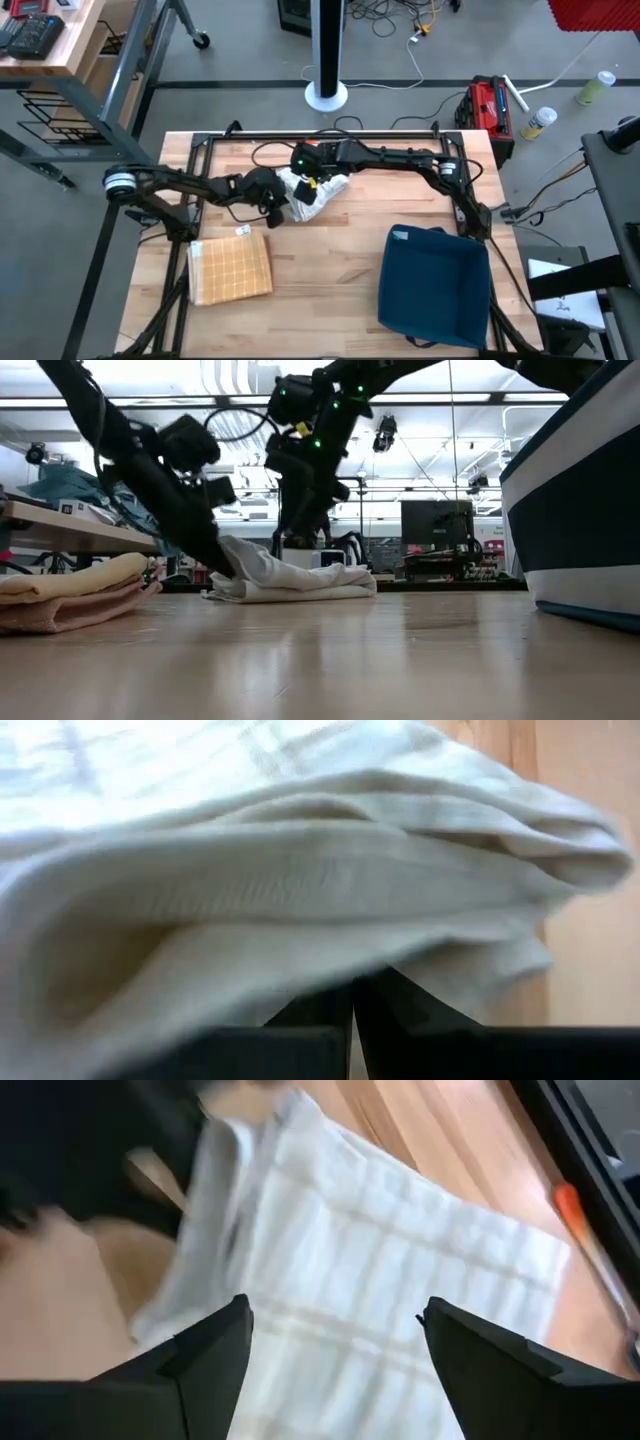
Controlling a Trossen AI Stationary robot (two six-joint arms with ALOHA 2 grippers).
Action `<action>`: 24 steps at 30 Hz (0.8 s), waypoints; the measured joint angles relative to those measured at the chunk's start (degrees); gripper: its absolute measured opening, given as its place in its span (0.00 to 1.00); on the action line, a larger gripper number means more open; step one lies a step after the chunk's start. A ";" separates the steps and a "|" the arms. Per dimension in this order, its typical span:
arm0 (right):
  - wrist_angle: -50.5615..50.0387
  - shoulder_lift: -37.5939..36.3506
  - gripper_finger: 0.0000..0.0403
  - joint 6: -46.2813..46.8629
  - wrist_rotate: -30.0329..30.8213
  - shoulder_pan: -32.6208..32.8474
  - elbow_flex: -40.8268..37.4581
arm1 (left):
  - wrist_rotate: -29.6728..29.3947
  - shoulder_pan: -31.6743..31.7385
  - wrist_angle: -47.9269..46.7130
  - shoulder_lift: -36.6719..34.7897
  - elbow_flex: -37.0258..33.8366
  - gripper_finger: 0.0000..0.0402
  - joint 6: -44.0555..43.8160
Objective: Fold towel
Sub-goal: Fold the white towel
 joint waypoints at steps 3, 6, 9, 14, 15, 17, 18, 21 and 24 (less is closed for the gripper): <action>-1.62 -0.53 0.68 -0.59 0.19 -0.28 -1.70 | -0.02 -0.03 -9.99 -5.23 1.11 0.00 -1.15; -1.00 -0.63 0.66 -0.60 -0.64 -0.30 -4.72 | -1.78 -0.03 -20.66 -11.49 2.59 0.01 -2.37; 1.02 -0.70 0.62 -0.62 -3.97 -0.29 -8.45 | -6.33 -0.03 -26.13 -16.57 2.55 0.00 -4.29; 6.81 -0.70 0.57 0.26 -6.92 0.73 -14.67 | -5.13 -0.18 -22.97 -23.64 0.86 0.01 -5.73; 9.10 -0.70 0.56 0.86 -7.88 1.05 -15.62 | -4.91 -0.18 -21.56 -24.65 0.77 0.00 -5.75; 14.04 -0.70 0.54 1.40 -10.11 1.65 -17.33 | -5.09 -0.13 -17.00 -25.41 0.77 0.00 -5.68; 16.13 -0.70 0.53 1.64 -11.50 2.00 -17.98 | -5.42 -0.13 -15.53 -25.42 0.58 0.00 -5.61; 21.94 -0.70 0.50 2.13 -13.34 3.11 -18.65 | -6.36 -0.16 -14.94 -23.48 0.40 0.00 -5.57; 25.30 -0.72 0.48 1.61 -13.43 3.95 -18.64 | -6.36 -0.18 -14.95 -19.39 -0.18 0.00 -5.55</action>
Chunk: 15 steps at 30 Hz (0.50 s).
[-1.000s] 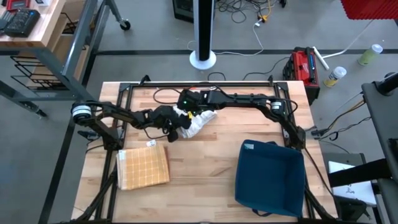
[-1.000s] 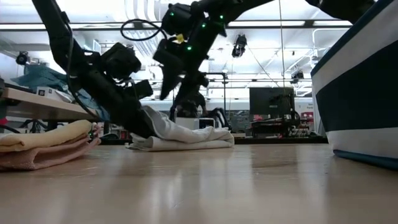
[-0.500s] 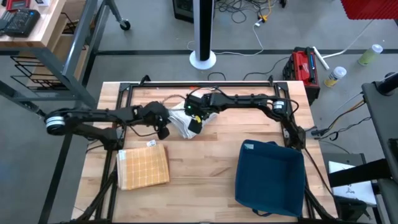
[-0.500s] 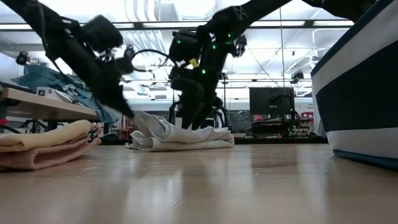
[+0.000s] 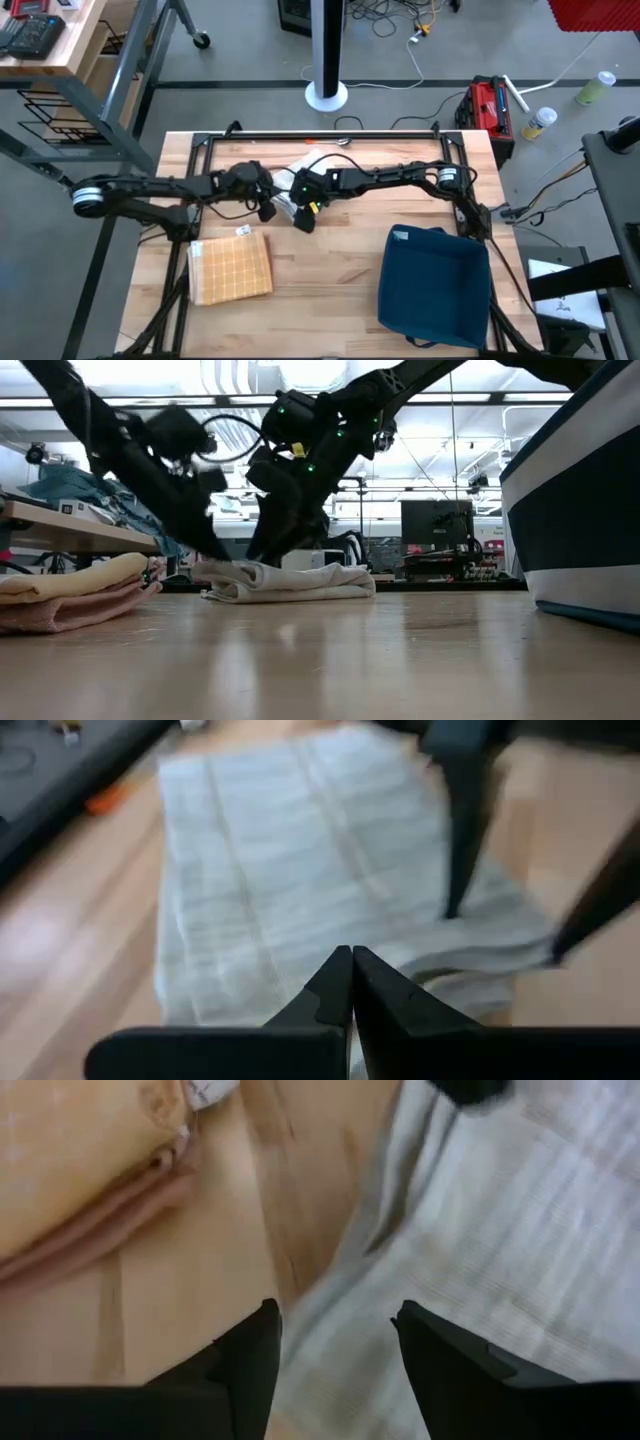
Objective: Fold towel
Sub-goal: Fold the white towel
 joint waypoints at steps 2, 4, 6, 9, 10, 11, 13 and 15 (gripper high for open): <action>-0.59 -0.02 0.46 -1.10 0.11 0.06 0.11 | 0.16 0.00 2.20 4.20 -0.01 0.00 0.44; -1.30 -0.60 0.45 -1.90 0.55 -0.27 0.18 | 0.10 0.00 3.23 8.56 -0.30 0.00 0.95; -2.93 -2.26 0.43 -2.83 0.82 -0.81 0.18 | -1.23 0.02 5.58 13.65 0.10 0.00 0.94; -6.34 -4.67 0.40 -4.83 7.16 -1.19 0.21 | -4.93 0.20 5.82 19.02 1.06 0.00 0.21; -8.65 -5.14 0.39 -5.34 10.49 -1.22 -0.20 | -5.64 0.42 6.39 20.16 1.57 0.00 0.20; -9.56 -5.25 0.38 -6.00 13.75 -1.26 -0.67 | -5.76 0.57 6.61 20.83 1.71 0.00 0.32; -9.42 -5.33 0.36 -6.30 18.25 -1.74 -1.88 | -5.83 0.59 6.29 21.40 2.33 0.00 0.66; -10.44 -5.13 0.33 -6.13 18.30 -2.52 -3.34 | -5.96 0.57 5.65 21.08 2.82 0.00 1.08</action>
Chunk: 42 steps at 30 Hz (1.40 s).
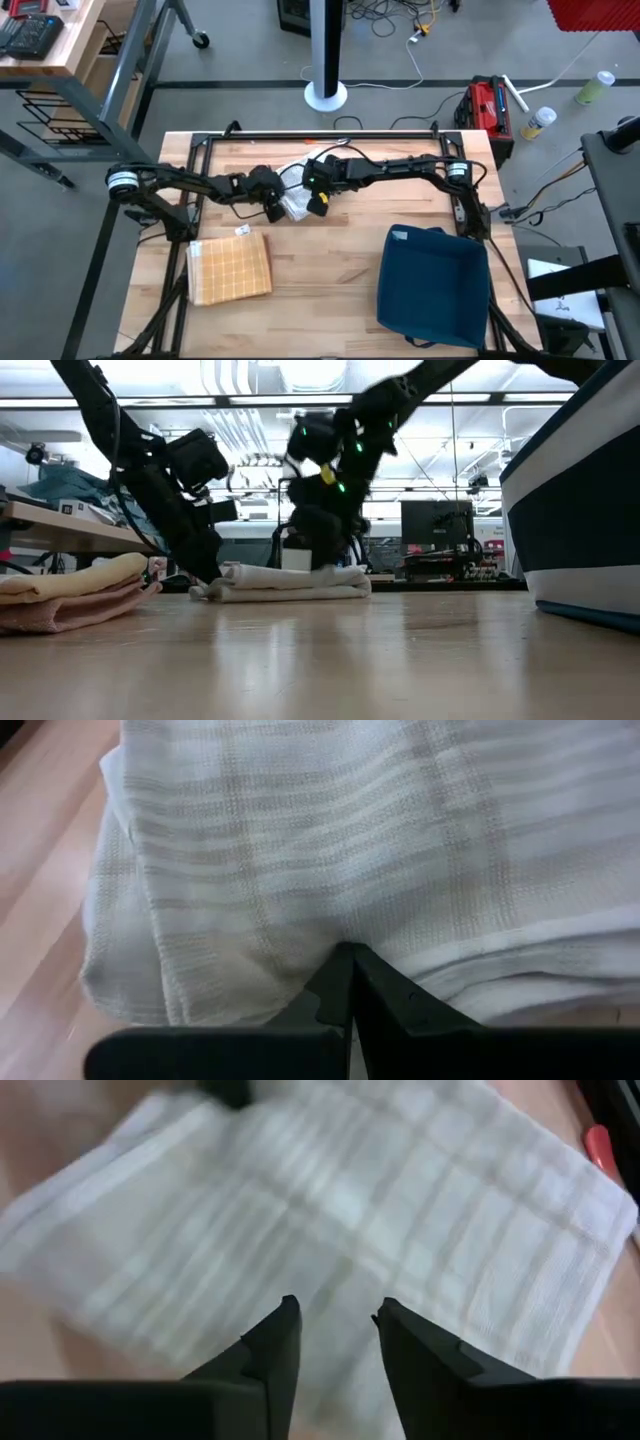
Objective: Fold towel
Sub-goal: Fold the white towel
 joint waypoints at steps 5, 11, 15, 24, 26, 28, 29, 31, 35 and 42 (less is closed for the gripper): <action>1.97 0.82 0.24 2.77 -4.13 -1.83 -4.36 | -8.03 0.05 -7.10 -4.50 0.38 0.00 -0.79; 6.05 -0.65 0.15 4.41 -12.25 -2.74 -6.48 | -16.83 -0.67 -9.09 -13.01 0.49 0.00 -3.69; 6.97 -2.67 0.11 4.10 -12.25 -2.91 -6.33 | -3.67 -1.59 -7.29 -18.36 2.40 0.00 -5.19; 1.54 -7.63 0.04 2.84 -9.49 -4.00 -8.55 | 16.53 -3.99 -5.48 -14.43 2.02 0.00 -8.57; -1.71 -7.85 0.02 2.92 -8.75 -4.21 -9.76 | 16.56 -4.31 -4.37 -10.51 2.21 0.00 -7.78; -0.11 -8.13 0.01 3.65 -8.65 -4.36 -11.26 | 16.78 -4.31 -4.10 -6.68 2.08 0.00 -6.86; -0.68 -8.41 0.00 3.96 -8.64 -4.46 -12.26 | 16.76 -4.31 -2.87 -4.15 2.69 0.00 -6.33; -1.24 -8.42 0.00 4.55 -8.72 -4.51 -13.76 | 16.72 -4.31 -3.88 -0.67 3.18 0.00 -5.82; -0.34 -7.90 0.00 5.17 -8.90 -5.14 -17.04 | 16.81 -4.17 -4.65 4.51 5.81 0.00 -4.86; 2.22 -7.59 0.00 4.39 -9.76 -6.18 -20.09 | 15.86 -3.73 -8.86 3.56 6.83 0.00 -4.00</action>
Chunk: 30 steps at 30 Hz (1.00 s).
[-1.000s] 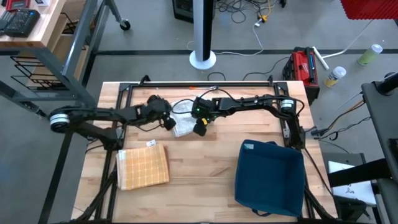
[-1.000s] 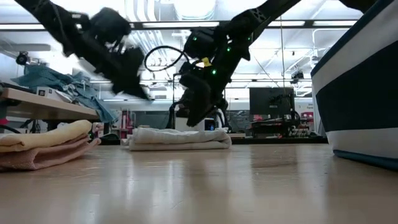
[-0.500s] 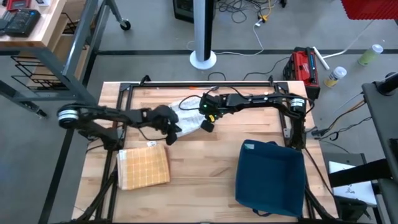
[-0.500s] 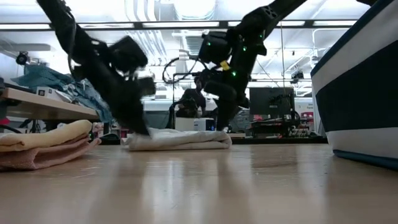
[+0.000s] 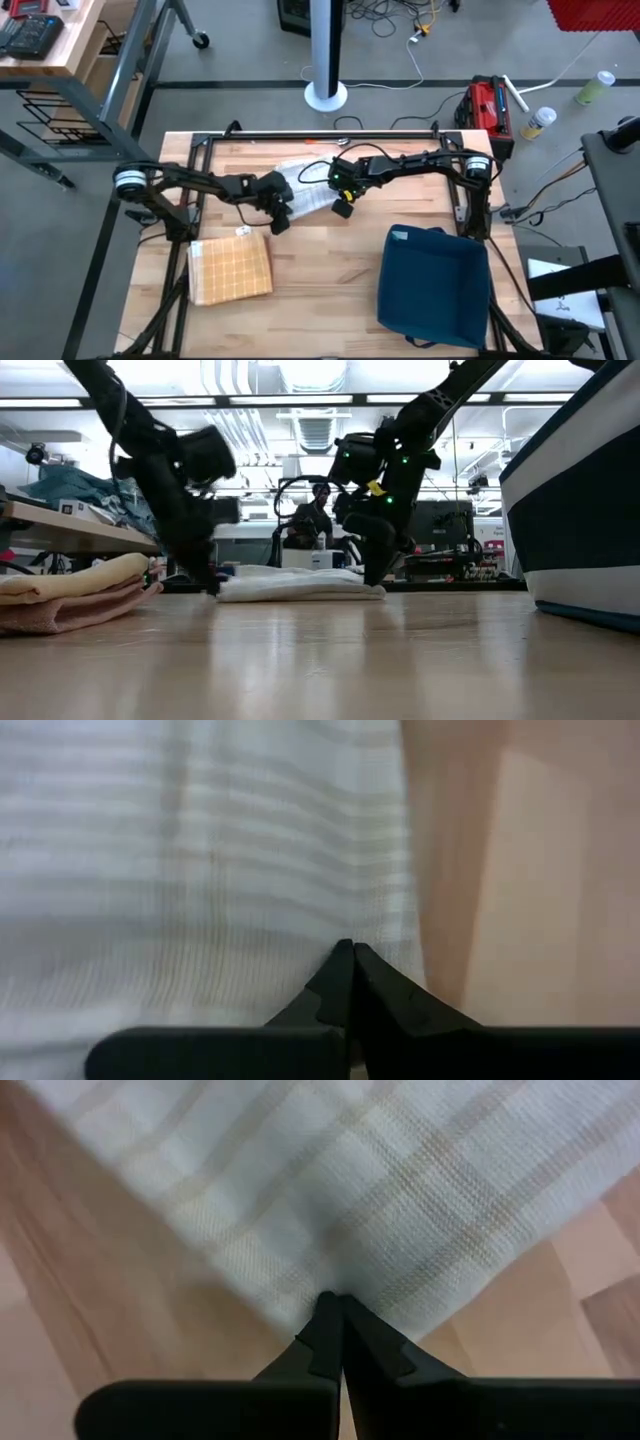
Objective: Fold towel
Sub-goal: Fold the white towel
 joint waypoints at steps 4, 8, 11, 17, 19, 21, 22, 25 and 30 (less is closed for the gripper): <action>-0.73 -0.28 0.00 -0.18 -1.65 -0.20 -0.75 | -6.98 0.82 -10.65 -4.86 -1.09 0.00 -0.61; -2.08 -1.26 0.00 -0.31 -4.48 -0.08 -1.01 | -10.47 1.62 -15.45 -10.47 -3.26 0.00 -2.21; -3.40 -3.26 0.00 0.63 -5.51 0.31 -1.35 | -10.53 1.56 -13.54 -16.31 -4.09 0.00 -2.60; -1.22 -10.00 0.00 0.62 -1.99 -0.01 -1.16 | -10.56 1.73 -2.96 -23.97 -4.55 0.00 -1.59; 0.50 -10.73 0.00 0.68 -0.48 -0.08 -1.27 | -12.66 1.72 0.20 -24.43 -4.60 0.00 -0.70; 2.17 -11.26 0.00 0.72 -0.42 -0.36 -1.26 | -15.42 1.94 1.95 -23.31 -4.87 0.00 0.13; 3.35 -11.36 0.00 0.67 -0.45 -0.53 -1.26 | -16.64 1.96 3.33 -22.51 -4.78 0.00 0.57; 6.83 -10.84 0.00 0.79 0.20 -1.43 -1.26 | -18.29 2.37 5.06 -19.09 -4.79 0.00 2.08; 9.40 -8.69 0.00 3.12 2.57 -4.11 -0.73 | -21.71 3.65 14.84 -9.99 -4.48 0.00 3.42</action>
